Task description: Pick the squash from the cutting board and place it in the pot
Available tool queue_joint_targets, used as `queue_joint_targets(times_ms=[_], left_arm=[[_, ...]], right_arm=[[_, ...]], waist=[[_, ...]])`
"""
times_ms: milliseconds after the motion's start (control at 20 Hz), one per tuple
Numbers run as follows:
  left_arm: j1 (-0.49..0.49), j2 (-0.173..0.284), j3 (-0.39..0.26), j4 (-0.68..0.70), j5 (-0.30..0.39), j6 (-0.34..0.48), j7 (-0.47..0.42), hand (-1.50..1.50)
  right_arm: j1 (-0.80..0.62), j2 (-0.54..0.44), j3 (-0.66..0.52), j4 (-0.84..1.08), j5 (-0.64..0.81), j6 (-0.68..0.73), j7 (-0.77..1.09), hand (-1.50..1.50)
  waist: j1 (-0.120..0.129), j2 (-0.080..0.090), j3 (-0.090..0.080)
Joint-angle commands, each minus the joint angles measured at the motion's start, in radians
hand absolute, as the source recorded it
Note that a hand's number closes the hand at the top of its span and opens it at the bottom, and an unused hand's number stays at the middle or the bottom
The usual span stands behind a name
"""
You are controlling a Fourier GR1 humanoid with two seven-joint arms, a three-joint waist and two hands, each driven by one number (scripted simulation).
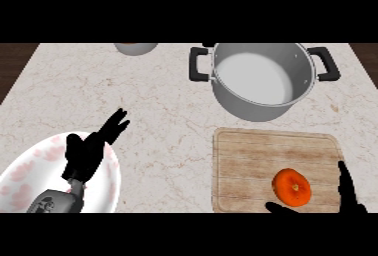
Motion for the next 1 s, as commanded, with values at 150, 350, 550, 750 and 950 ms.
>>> queue_joint_targets(times_ms=[150,350,550,750,950], left_arm=[[0.038,-0.033,0.014,0.009,-0.024,-0.008,0.006,0.00],[0.044,-0.064,-0.006,0.046,-0.038,0.012,0.002,0.00],[0.025,-0.074,0.001,0.026,-0.059,0.028,0.023,0.00],[0.025,-0.086,0.000,0.053,-0.079,0.011,-0.013,0.00],[0.030,-0.065,0.022,-0.026,-0.055,-0.012,0.070,0.00]], right_arm=[[0.115,-0.020,-0.028,-0.024,-0.120,-0.052,-0.165,-1.50],[0.160,0.016,-0.014,0.035,-0.298,-0.120,-0.394,-1.50],[0.090,0.042,-0.079,0.140,-0.451,-0.122,-0.553,-1.50],[0.007,0.096,-0.100,0.222,-0.516,-0.120,-0.607,-1.50],[0.040,0.108,-0.121,0.317,-0.625,-0.115,-0.721,-1.50]], waist=[[-0.001,0.005,-0.008],[-0.009,0.004,-0.007],[-0.004,0.005,-0.007],[0.001,0.007,-0.008],[0.003,0.005,-0.008]])
